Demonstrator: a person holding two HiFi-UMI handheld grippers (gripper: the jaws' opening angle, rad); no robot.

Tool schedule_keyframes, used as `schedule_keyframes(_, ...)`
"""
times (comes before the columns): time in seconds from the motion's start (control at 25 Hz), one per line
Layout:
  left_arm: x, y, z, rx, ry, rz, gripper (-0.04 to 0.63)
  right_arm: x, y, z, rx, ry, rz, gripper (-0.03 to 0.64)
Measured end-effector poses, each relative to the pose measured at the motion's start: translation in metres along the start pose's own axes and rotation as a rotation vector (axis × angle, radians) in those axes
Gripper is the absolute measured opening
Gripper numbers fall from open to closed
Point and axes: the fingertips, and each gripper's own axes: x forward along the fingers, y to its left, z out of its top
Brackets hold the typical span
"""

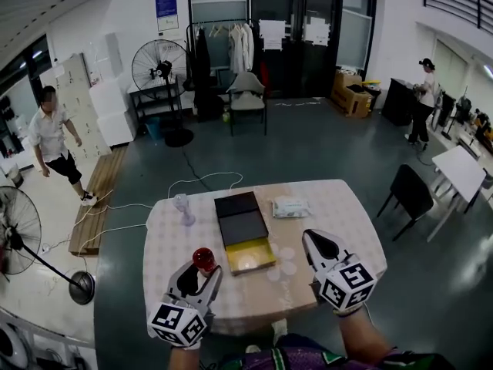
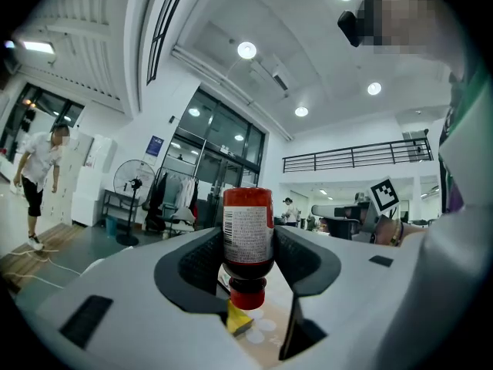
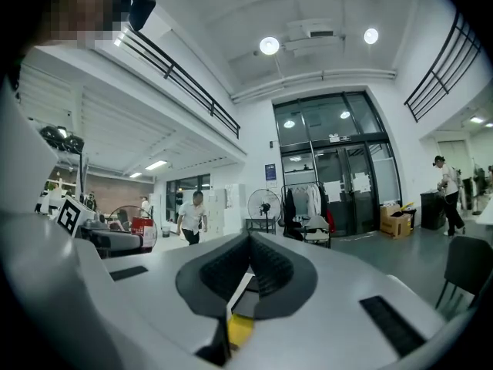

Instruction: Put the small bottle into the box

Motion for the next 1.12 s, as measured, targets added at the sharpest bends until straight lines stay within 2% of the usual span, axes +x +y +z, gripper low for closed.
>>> schedule_keyframes(0.2,0.029,0.011,-0.009,-0.016,0.022,0.025,0.229,0.025,-0.018,-0.004,0.012,0.002,0.030,0.005)
schedule_keyframes(0.36,0.063,0.018,-0.030,-0.043,0.075,0.025,0.229,0.041,-0.032,-0.011,0.021,0.006,0.062,0.005)
schedule_keyframes(0.8,0.170,0.037,-0.129,-0.152,0.280,0.005,0.229,0.083,-0.096,-0.049,0.075,0.045,0.062,0.005)
schedule_keyframes(1.12,0.230,0.052,-0.208,-0.198,0.450,0.051,0.229,0.110,-0.135,-0.076,0.111,0.086,0.087,0.005)
